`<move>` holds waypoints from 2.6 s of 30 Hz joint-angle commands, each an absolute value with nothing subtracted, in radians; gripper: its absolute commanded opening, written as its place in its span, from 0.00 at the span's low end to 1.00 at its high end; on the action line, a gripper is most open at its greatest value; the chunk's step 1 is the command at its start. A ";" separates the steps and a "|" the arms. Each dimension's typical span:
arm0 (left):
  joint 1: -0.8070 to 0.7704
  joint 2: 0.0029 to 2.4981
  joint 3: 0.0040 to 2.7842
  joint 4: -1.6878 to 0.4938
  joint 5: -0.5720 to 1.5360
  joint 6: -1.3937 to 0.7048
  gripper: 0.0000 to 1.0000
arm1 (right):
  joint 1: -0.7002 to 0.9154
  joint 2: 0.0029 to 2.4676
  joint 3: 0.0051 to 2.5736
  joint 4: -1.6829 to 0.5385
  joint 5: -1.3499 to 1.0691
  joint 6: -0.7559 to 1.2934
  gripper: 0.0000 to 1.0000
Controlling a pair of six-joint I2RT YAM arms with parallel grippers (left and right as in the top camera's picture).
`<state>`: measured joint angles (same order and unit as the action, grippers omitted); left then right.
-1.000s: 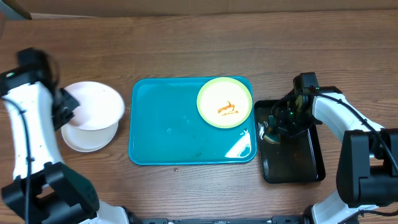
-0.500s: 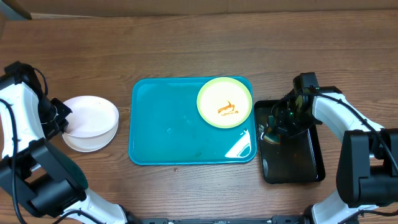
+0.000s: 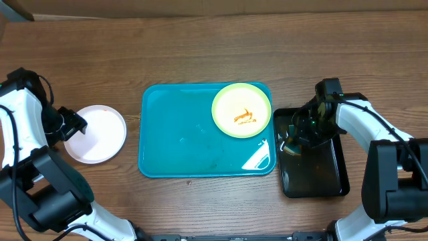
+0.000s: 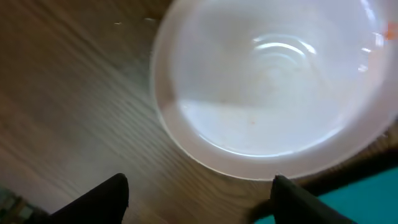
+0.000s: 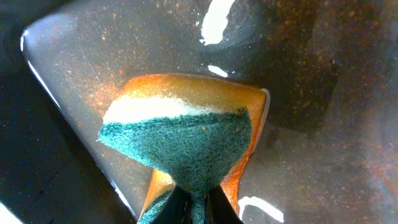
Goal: Clean dirty plates on tray and stack at the side
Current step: 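Lift the pink-white plate with the left gripper and stack it on the white plate, then reach the left gripper to the yellow plate rim and pull it forward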
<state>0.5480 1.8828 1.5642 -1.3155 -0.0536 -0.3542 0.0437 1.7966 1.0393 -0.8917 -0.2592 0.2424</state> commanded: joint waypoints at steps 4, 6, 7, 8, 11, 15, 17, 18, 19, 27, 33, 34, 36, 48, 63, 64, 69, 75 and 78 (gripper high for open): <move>0.389 1.841 1.591 -1.276 0.281 -0.138 0.70 | 0.050 1.824 1.010 -0.902 -0.271 0.234 0.04; 0.316 1.834 1.591 -1.244 0.319 -0.095 0.71 | 0.050 1.824 1.010 -0.902 -0.271 0.234 0.04; 0.274 1.834 1.591 -1.227 0.330 -0.083 0.72 | 0.050 1.824 1.010 -0.902 -0.271 0.234 0.04; 0.229 1.836 1.591 -1.207 0.334 -0.071 0.75 | 0.050 1.824 1.010 -0.901 -0.271 0.234 0.04; 0.067 1.845 1.590 -1.116 0.333 -0.036 0.85 | 0.050 1.824 1.010 -0.902 -0.271 0.234 0.04; -0.082 1.861 1.590 -1.013 0.333 -0.029 0.87 | 0.050 1.824 1.010 -0.902 -0.271 0.234 0.04; -0.144 1.875 1.590 -0.967 0.331 -0.030 0.89 | 0.050 1.824 1.010 -0.902 -0.271 0.234 0.04; -0.197 1.893 1.590 -0.929 0.330 -0.030 0.91 | 0.050 1.824 1.010 -0.902 -0.271 0.234 0.04; -0.222 1.905 1.590 -0.910 0.328 -0.029 0.92 | 0.050 1.824 1.010 -0.902 -0.271 0.234 0.04; -0.344 2.029 1.590 -0.792 0.310 -0.033 0.92 | 0.050 1.824 1.010 -0.902 -0.271 0.234 0.04; -0.374 2.132 1.590 -0.788 0.234 -0.048 0.80 | 0.050 1.824 1.010 -0.902 -0.271 0.234 0.04; -0.375 2.144 1.590 -0.795 0.226 -0.058 0.80 | 0.050 1.824 1.010 -0.902 -0.271 0.234 0.04; -0.374 2.165 1.590 -0.812 0.226 -0.068 0.70 | 0.050 1.824 1.010 -0.902 -0.271 0.234 0.04; -0.346 2.175 1.590 -0.979 0.039 -0.118 0.05 | 0.050 1.824 1.010 -0.902 -0.271 0.234 0.04; -0.288 2.175 1.590 -1.148 0.078 -0.233 0.07 | 0.050 1.817 1.151 -1.082 -0.272 0.234 0.04; -0.288 2.175 1.591 -1.152 0.091 -0.233 0.08 | 0.050 1.816 1.177 -1.105 -0.271 0.234 0.04; -0.288 2.175 1.590 -1.161 0.139 -0.245 0.09 | 0.058 1.815 1.203 -1.155 -0.263 0.235 0.04; -0.289 2.175 1.590 -1.160 0.144 -0.256 0.09 | 0.057 1.815 1.074 -1.018 -0.264 0.239 0.04; -0.289 2.175 1.591 -1.163 0.145 -0.256 0.10 | 0.057 1.815 0.973 -0.858 -0.264 0.239 0.04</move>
<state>-0.2901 2.1567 1.5921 -1.1580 0.1272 -0.2371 0.0509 1.8130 1.0550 -0.9596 -0.2661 0.2356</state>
